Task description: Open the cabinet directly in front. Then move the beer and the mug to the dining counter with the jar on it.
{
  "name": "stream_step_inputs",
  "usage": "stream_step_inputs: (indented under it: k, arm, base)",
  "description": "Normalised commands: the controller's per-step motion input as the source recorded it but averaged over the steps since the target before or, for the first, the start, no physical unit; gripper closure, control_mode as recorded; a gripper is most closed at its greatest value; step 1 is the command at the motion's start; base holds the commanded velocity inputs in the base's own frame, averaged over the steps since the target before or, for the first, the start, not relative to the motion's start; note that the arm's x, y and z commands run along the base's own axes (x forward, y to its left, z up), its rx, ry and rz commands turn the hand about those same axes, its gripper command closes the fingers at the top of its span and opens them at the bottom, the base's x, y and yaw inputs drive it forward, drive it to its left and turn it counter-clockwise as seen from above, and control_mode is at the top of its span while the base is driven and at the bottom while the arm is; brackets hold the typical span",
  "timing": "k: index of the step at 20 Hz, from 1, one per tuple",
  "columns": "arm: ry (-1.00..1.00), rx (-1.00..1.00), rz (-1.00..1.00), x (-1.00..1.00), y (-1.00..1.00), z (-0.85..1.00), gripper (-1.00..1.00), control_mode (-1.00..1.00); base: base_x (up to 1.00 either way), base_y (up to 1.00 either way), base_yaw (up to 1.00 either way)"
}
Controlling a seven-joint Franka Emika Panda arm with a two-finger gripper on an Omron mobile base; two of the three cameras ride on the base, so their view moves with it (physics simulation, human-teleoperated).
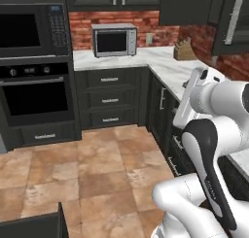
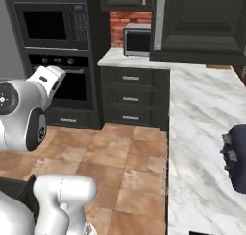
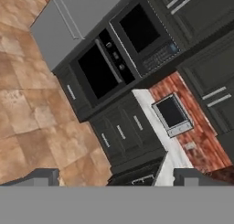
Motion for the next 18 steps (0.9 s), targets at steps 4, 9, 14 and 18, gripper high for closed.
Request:
stream_step_inputs:
  k: [4, 9, 14, 18]
  arm:
    - [0.0, 0.0, 0.0, 0.0, 0.0, 0.0, -1.0, 1.0]
    - [0.0, 0.0, 0.0, 0.0, 0.0, 0.0, -1.0, 1.0]
    - [0.0, 0.0, 0.0, 0.0, 0.0, 0.0, -1.0, 1.0]
    - [0.0, 0.0, 0.0, 0.0, 0.0, 0.0, -1.0, 1.0]
  base:
    - [1.0, 0.77, -0.03]
    - [0.86, 1.0, -0.01]
    - [0.88, 1.0, -0.1]
    - [0.76, 1.0, -0.2]
